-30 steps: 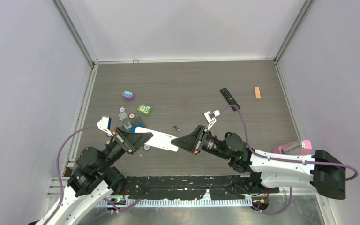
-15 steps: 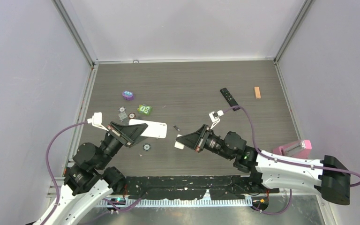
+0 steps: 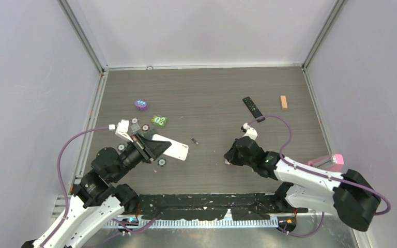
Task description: Load the batteries into the remote control
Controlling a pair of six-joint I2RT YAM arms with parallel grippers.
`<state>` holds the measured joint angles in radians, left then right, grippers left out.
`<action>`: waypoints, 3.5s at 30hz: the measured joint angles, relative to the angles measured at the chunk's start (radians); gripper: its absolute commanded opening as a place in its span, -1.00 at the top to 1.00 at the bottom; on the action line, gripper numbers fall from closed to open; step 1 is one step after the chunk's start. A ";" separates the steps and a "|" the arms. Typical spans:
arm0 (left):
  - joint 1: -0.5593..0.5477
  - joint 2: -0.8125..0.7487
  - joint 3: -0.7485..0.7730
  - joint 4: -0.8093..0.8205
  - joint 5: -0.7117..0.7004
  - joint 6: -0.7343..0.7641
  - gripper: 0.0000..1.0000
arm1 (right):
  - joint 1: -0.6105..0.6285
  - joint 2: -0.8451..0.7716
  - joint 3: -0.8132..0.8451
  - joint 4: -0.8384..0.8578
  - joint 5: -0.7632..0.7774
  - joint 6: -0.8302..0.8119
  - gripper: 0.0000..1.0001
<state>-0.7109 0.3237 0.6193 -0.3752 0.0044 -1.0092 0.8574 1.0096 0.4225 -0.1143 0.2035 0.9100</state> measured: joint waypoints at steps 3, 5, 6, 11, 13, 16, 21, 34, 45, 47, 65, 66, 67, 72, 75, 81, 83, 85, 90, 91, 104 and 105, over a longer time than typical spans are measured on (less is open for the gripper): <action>0.000 0.004 -0.007 0.003 0.035 0.000 1.00 | -0.055 0.081 -0.004 -0.013 -0.038 -0.058 0.85; 0.000 0.004 -0.018 0.008 0.060 0.000 1.00 | -0.082 0.113 -0.019 0.004 -0.075 -0.085 0.80; 0.000 0.005 -0.023 0.010 0.067 -0.001 1.00 | -0.091 0.124 -0.027 0.014 -0.089 -0.092 0.72; 0.000 0.021 -0.042 0.021 0.104 -0.003 1.00 | -0.143 0.174 -0.038 0.083 -0.166 -0.102 0.01; 0.000 0.026 -0.043 0.023 0.112 -0.003 1.00 | -0.149 0.173 -0.034 0.095 -0.174 -0.106 -0.29; 0.000 0.026 -0.044 0.027 0.118 -0.002 1.00 | -0.151 0.161 -0.011 0.065 -0.149 -0.126 -0.41; 0.000 0.026 -0.044 0.026 0.120 0.000 1.00 | -0.153 0.128 0.033 -0.100 -0.056 -0.171 -0.46; 0.000 0.023 -0.010 -0.074 0.035 0.076 1.00 | -0.148 0.294 0.295 -0.118 -0.187 -0.477 -0.22; 0.001 0.023 0.064 -0.131 -0.016 0.211 1.00 | -0.066 0.721 0.681 -0.096 -0.292 -0.701 -0.06; 0.001 0.023 0.079 -0.139 -0.019 0.230 1.00 | -0.054 0.767 0.713 -0.095 -0.298 -0.714 -0.02; 0.005 0.008 0.087 -0.185 -0.039 0.254 1.00 | -0.011 0.897 0.805 -0.137 -0.265 -0.758 0.54; 0.005 0.007 0.087 -0.185 -0.039 0.254 1.00 | -0.008 0.901 0.808 -0.144 -0.264 -0.759 0.50; 0.005 0.007 0.087 -0.186 -0.039 0.254 1.00 | -0.007 0.906 0.812 -0.151 -0.262 -0.759 0.49; 0.005 0.005 0.087 -0.192 -0.040 0.253 1.00 | -0.003 0.922 0.821 -0.169 -0.254 -0.764 0.50; 0.005 0.005 0.087 -0.195 -0.040 0.250 1.00 | -0.002 0.932 0.834 -0.174 -0.248 -0.769 0.64; 0.005 0.000 0.087 -0.202 -0.045 0.240 1.00 | -0.002 0.933 0.842 -0.182 -0.237 -0.757 0.83; 0.005 -0.005 0.082 -0.195 -0.045 0.228 1.00 | -0.002 0.927 0.830 -0.172 -0.238 -0.737 0.84; 0.005 -0.006 0.068 -0.168 -0.043 0.219 1.00 | -0.005 0.899 0.789 -0.145 -0.243 -0.709 0.86; 0.005 0.035 0.016 -0.071 -0.007 0.178 1.00 | -0.023 0.698 0.566 -0.079 -0.273 -0.569 0.88; 0.005 0.051 0.008 -0.051 0.005 0.171 1.00 | -0.026 0.636 0.516 -0.070 -0.272 -0.531 0.88; -0.001 0.294 -0.185 0.330 0.115 -0.058 1.00 | 0.005 -0.130 0.215 -0.070 -0.267 -0.067 0.89; -0.005 0.308 -0.194 0.347 0.104 -0.071 1.00 | 0.021 -0.166 0.215 -0.079 -0.263 -0.034 0.89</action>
<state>-0.7155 0.6319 0.4252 -0.0280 0.1081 -1.0798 0.8787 0.8436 0.6376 -0.1928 -0.0597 0.8757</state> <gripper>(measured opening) 0.230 0.146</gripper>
